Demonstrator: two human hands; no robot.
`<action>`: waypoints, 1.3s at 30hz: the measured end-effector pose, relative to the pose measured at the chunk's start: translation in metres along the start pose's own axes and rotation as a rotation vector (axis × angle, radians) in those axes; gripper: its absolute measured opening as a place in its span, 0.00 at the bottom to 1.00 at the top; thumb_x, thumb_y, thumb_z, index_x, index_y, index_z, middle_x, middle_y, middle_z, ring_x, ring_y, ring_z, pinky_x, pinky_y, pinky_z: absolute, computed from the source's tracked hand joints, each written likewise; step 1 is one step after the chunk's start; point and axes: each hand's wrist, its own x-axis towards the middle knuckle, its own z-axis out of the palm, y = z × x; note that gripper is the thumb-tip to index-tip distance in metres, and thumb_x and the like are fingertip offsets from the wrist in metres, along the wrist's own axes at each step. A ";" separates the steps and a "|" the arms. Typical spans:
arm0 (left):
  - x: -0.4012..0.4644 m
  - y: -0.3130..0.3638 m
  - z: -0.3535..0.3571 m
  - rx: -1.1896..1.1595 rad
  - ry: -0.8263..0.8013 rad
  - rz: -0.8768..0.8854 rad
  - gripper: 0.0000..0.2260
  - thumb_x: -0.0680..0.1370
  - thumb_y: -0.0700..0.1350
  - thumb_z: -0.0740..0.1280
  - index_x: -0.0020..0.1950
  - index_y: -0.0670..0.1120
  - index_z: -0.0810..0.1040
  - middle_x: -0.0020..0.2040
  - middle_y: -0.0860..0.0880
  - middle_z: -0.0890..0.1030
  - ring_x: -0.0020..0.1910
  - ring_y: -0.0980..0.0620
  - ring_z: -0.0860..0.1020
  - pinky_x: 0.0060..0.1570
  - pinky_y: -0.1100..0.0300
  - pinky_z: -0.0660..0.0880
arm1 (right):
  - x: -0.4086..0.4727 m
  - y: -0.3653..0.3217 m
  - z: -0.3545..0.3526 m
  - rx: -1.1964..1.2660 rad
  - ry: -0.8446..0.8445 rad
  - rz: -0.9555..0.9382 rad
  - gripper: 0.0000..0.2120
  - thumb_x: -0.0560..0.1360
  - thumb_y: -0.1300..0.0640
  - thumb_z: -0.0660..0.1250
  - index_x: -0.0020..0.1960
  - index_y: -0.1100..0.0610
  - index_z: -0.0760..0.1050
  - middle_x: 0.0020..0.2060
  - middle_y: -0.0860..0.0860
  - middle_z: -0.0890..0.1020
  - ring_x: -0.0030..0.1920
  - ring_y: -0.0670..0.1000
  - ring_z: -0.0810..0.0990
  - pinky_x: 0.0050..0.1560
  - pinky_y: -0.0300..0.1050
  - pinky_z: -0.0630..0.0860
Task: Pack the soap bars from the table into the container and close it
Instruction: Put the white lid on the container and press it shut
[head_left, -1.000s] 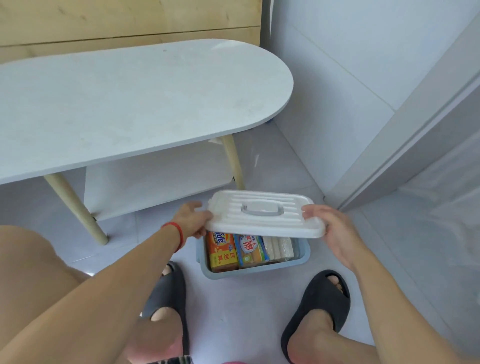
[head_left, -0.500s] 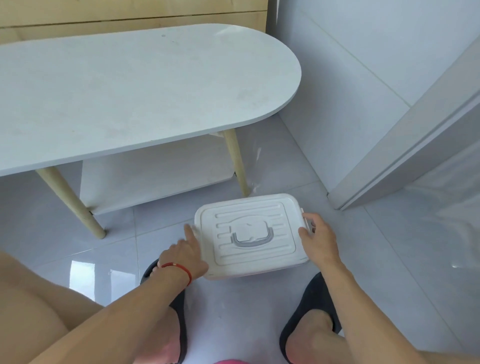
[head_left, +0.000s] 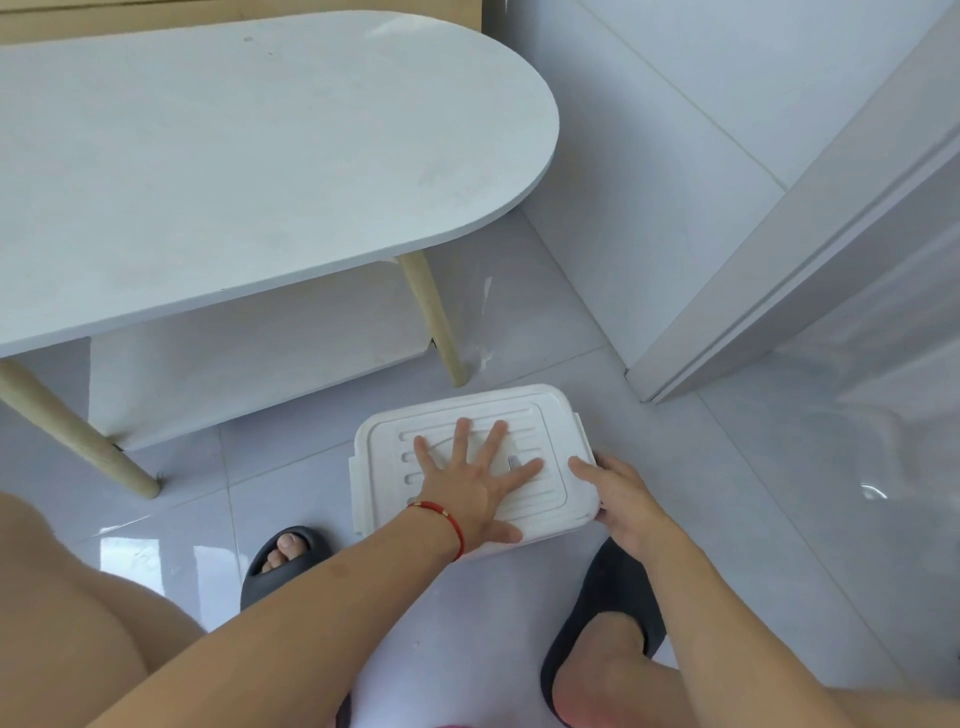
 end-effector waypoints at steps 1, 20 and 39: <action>0.000 0.000 0.001 0.000 0.002 0.000 0.38 0.75 0.69 0.59 0.75 0.70 0.36 0.79 0.50 0.31 0.76 0.33 0.31 0.65 0.20 0.42 | 0.001 -0.001 0.000 0.010 0.031 -0.005 0.14 0.79 0.54 0.71 0.62 0.57 0.80 0.54 0.52 0.88 0.56 0.56 0.86 0.60 0.57 0.82; -0.008 -0.003 0.008 -0.089 0.016 -0.004 0.36 0.76 0.70 0.56 0.74 0.71 0.35 0.78 0.52 0.28 0.75 0.36 0.27 0.64 0.22 0.34 | -0.008 -0.003 0.041 -1.044 0.480 -0.386 0.12 0.83 0.63 0.58 0.66 0.64 0.70 0.49 0.60 0.82 0.43 0.59 0.80 0.43 0.53 0.79; -0.072 -0.113 0.061 -1.866 -0.030 -0.715 0.45 0.65 0.56 0.81 0.75 0.42 0.65 0.64 0.44 0.79 0.60 0.42 0.80 0.55 0.44 0.80 | -0.031 0.006 0.141 -1.488 -0.158 -0.619 0.35 0.81 0.36 0.57 0.81 0.35 0.41 0.82 0.45 0.33 0.80 0.56 0.28 0.76 0.70 0.32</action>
